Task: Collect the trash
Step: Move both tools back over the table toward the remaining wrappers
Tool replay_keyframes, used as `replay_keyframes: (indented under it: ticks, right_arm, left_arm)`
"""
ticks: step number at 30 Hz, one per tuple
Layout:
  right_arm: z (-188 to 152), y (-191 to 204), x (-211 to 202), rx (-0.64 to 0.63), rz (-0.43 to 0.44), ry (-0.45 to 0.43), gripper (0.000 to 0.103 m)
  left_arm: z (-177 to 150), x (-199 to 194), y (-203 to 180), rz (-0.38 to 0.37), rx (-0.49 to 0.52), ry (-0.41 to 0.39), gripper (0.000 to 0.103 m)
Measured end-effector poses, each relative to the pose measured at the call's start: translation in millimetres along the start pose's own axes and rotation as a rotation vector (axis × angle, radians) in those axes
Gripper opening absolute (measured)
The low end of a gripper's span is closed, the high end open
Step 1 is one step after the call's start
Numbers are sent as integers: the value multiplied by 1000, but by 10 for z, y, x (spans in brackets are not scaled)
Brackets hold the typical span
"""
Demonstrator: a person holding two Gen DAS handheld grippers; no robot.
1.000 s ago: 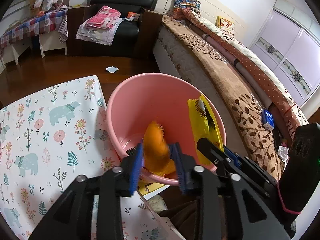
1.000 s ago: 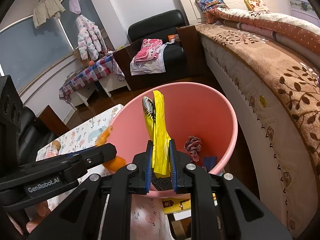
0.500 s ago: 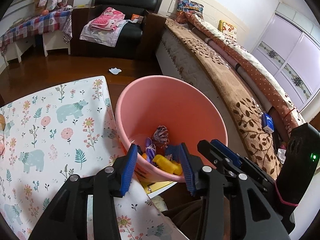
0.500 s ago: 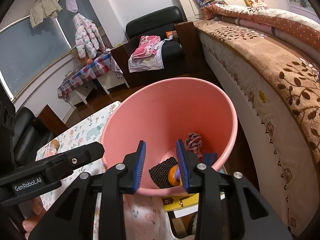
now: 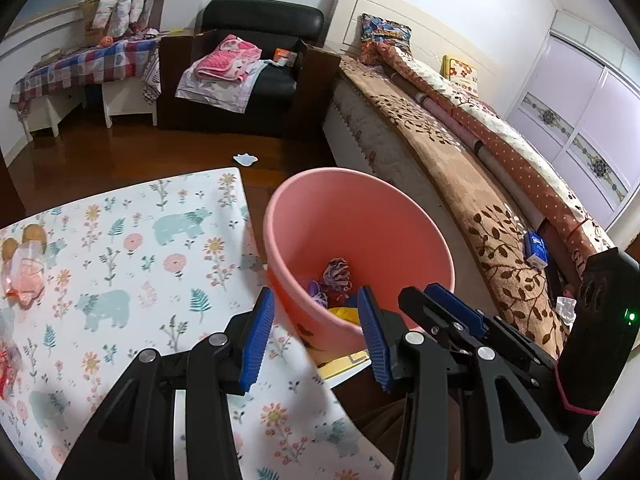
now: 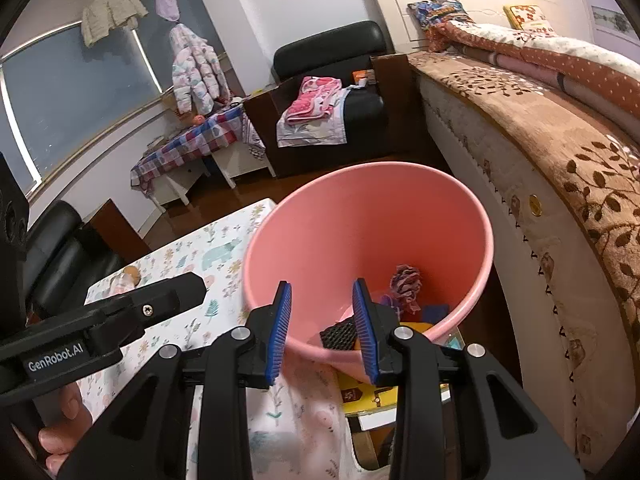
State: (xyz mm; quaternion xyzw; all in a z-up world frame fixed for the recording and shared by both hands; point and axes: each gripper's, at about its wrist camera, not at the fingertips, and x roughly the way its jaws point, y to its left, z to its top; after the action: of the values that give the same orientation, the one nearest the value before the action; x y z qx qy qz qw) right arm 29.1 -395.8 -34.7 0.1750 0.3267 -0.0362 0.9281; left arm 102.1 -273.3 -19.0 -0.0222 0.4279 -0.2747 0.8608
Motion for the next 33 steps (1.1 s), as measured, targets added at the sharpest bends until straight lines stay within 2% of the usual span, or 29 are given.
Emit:
replay_keyframes:
  ticks: [18, 24, 33]
  right_arm:
    - [-159, 597, -32, -97, 58, 41, 32]
    - [-240, 866, 29, -142, 81, 62, 32]
    - [-324, 1315, 100, -208, 139, 77, 32]
  left_arm:
    - [-334, -588, 576, 93, -55, -60, 43]
    - [-440, -765, 815, 156, -65, -84, 43]
    - [-649, -1115, 1354, 246, -140, -130, 50]
